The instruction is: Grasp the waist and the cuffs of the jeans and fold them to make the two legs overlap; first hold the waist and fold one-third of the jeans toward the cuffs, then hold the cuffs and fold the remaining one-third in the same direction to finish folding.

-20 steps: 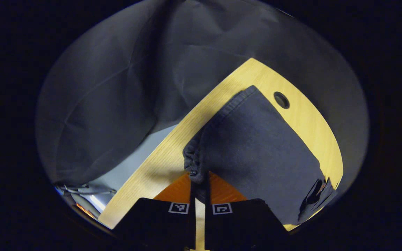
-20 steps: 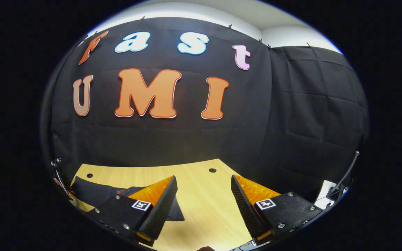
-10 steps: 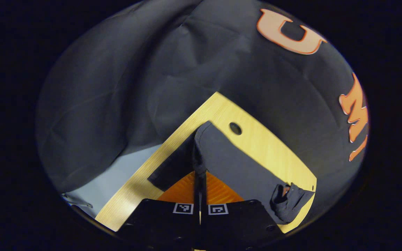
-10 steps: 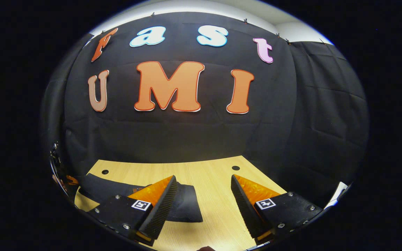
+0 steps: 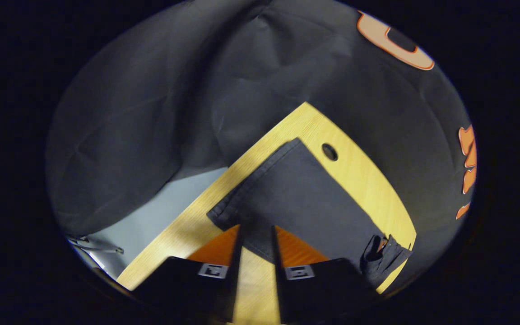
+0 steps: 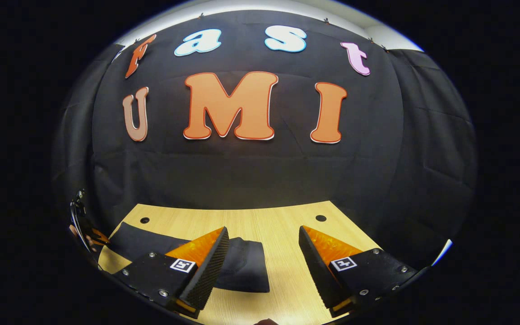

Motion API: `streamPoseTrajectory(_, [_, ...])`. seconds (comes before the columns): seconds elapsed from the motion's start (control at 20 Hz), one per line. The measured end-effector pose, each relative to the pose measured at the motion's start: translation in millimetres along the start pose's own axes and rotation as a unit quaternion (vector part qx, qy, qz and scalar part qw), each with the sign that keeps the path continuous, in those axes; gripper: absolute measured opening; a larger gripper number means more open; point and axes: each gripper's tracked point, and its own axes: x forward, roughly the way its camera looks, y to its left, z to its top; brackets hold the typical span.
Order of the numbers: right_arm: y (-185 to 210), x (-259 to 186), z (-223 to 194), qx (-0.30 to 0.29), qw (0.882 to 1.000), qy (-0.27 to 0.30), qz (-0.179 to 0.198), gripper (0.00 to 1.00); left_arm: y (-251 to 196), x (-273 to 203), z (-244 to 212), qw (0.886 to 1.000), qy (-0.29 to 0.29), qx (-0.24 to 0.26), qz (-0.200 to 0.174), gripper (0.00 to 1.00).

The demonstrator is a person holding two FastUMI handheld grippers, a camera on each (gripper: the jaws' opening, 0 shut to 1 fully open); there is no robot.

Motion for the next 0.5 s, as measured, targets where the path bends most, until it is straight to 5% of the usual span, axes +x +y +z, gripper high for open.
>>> streamPoseTrajectory(0.1, [-7,0,-5,-0.006,1.0,0.006,-0.008,0.93,22,14,3,0.998,0.011,0.016,0.053,0.74])
streamPoseTrajectory(0.2, [-11,-1,-7,-0.008,1.0,0.01,-0.014,0.94,30,16,-3,0.994,0.025,0.029,0.107,0.85])
streamPoseTrajectory(0.4, [-9,0,-14,-0.013,1.0,0.021,-0.019,0.93,27,21,7,0.991,0.002,0.064,0.113,0.87])
streamPoseTrajectory(0.5, [-4,1,-18,-0.015,0.999,0.025,-0.015,0.98,4,25,7,0.996,-0.014,0.06,0.067,0.51])
